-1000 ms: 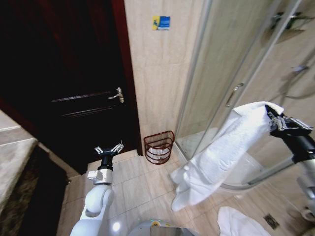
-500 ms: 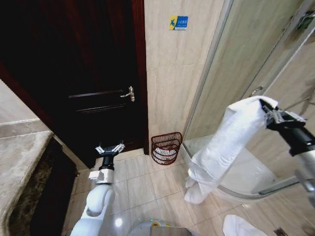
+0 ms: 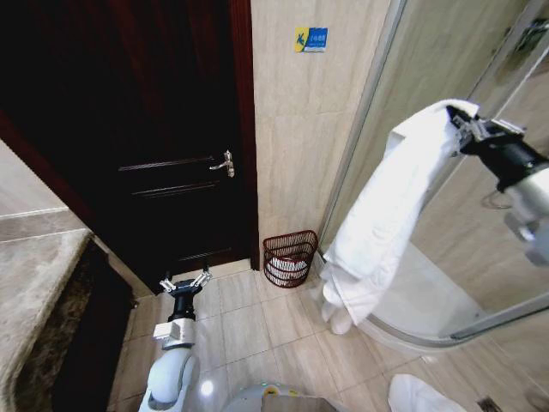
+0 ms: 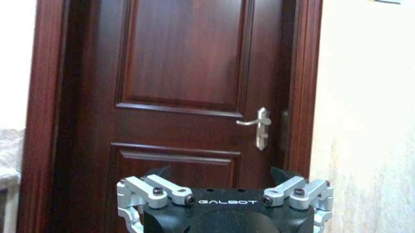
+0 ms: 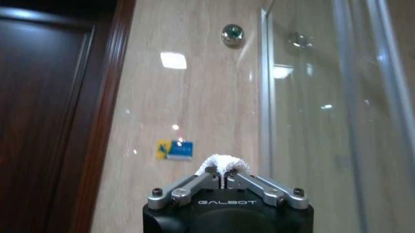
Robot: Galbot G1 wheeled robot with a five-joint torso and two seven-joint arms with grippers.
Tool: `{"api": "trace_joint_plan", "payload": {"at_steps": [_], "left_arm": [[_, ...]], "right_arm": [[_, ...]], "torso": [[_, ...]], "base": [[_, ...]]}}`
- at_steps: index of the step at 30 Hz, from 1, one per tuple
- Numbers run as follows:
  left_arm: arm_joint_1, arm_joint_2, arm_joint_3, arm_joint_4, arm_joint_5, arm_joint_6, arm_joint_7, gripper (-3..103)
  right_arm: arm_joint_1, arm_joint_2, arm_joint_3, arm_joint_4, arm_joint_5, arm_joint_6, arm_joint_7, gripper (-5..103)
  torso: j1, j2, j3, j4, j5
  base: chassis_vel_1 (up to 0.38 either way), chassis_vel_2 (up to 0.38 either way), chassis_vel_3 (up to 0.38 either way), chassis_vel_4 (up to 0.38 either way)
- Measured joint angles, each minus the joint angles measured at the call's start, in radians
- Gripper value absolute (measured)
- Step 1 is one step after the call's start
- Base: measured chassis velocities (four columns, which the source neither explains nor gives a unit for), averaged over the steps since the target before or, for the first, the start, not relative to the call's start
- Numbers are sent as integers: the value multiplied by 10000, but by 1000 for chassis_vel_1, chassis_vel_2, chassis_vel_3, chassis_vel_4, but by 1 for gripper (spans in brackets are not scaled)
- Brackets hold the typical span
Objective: Discard the used towel into the hamper.
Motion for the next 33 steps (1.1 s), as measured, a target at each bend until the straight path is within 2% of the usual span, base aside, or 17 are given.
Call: {"api": "trace_joint_plan", "payload": {"at_steps": [4,5,9,10,13,14,17,18,22,24,25,33], "left_arm": [[5,-275,-71,-86,257,33,-134,100],[5,-275,-71,-86,257,33,-134,100],[120,-537,-75,-202,521,-51,-214,100],[120,-537,-75,-202,521,-51,-214,100],[115,-642,-72,-227,655,-79,-272,100],[115,-642,-72,-227,655,-79,-272,100],[89,-656,-106,-283,662,-51,-320,100],[89,-656,-106,-283,662,-51,-320,100],[46,-560,-226,-389,529,61,-374,100],[40,-541,-250,-403,484,82,-399,100],[38,-506,-283,-424,418,107,-453,100],[94,-402,-367,-492,199,124,-512,100]], "right_arm": [[1777,255,-1520,-448,-292,-8,483,1],[1777,255,-1520,-448,-292,-8,483,1],[3902,220,-2596,-1162,-408,-128,514,1],[3902,220,-2596,-1162,-408,-128,514,1],[5451,243,-3631,-1790,-297,-168,515,1],[5451,243,-3631,-1790,-297,-168,515,1],[7237,566,-4963,-2802,-208,-224,507,1],[7237,566,-4963,-2802,-208,-224,507,1],[9098,1310,-6229,-4270,-351,-224,395,1],[9374,1484,-6428,-4569,-447,-212,320,1],[9852,1835,-6743,-5191,-662,-136,192,1],[11549,3238,-7384,-7200,-1344,-44,-18,1]], "torso": [[1,-1,1,2,-1],[1,-1,1,2,-1],[0,-1,-1,-3,-1],[0,-1,-1,-3,-1],[0,0,-2,-5,-2],[0,0,-2,-5,-2],[1,-1,0,1,0],[1,-1,0,1,0],[0,0,-1,-1,-4],[0,-1,-1,-2,-1],[1,-1,0,1,0],[1,-1,0,0,-4]], "base": [[0,0,0,0],[0,0,0,0],[0,0,0,0],[0,0,0,0],[0,0,0,0],[0,0,0,0],[0,0,0,0],[0,0,0,0],[0,0,0,0],[0,0,0,0],[0,0,0,0],[0,0,0,0]]}}
